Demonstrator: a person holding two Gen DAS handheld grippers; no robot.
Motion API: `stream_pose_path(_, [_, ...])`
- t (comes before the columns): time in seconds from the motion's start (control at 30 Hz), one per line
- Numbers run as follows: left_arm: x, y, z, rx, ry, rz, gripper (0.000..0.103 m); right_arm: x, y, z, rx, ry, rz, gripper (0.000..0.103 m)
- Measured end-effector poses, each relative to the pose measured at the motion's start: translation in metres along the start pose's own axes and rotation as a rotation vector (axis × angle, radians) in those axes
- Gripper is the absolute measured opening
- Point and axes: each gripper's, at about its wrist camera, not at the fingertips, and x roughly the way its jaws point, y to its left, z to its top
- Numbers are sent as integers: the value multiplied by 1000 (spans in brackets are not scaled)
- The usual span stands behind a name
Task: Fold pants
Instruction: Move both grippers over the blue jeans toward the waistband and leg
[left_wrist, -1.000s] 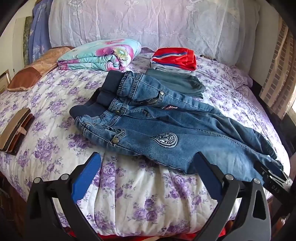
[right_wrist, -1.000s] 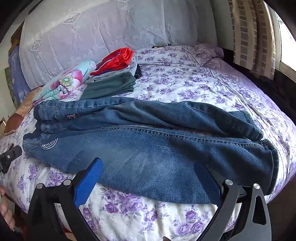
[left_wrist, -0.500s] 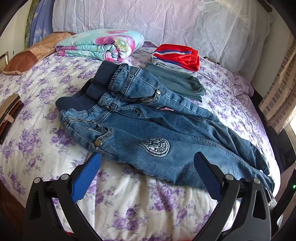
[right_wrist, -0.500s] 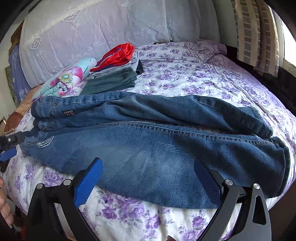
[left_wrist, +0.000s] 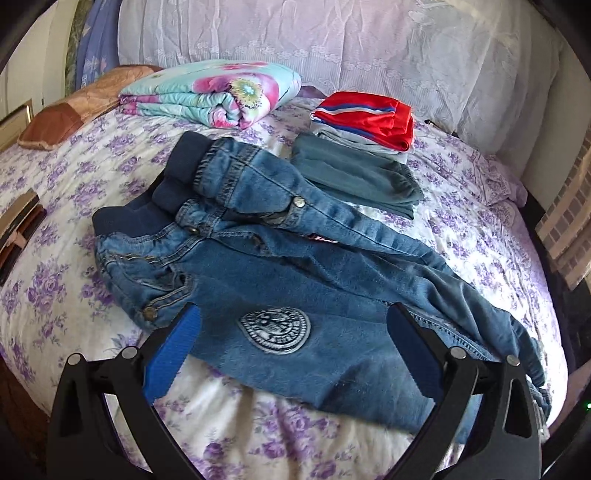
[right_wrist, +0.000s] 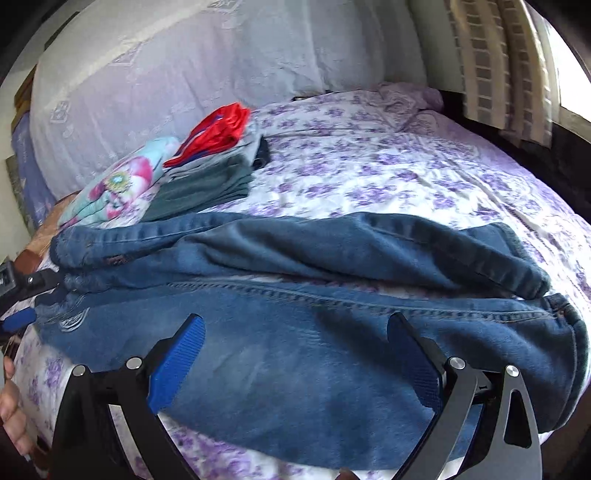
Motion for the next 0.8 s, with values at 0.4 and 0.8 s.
stream_pose_path(0.4, [19,-6,5,-58,19,-18,98,19,2,-3,-25,42,12,100])
stream_pose_path(0.8, [24,-10,0,-53,47,-37,98,17,4,-4,-42,40,-3,100])
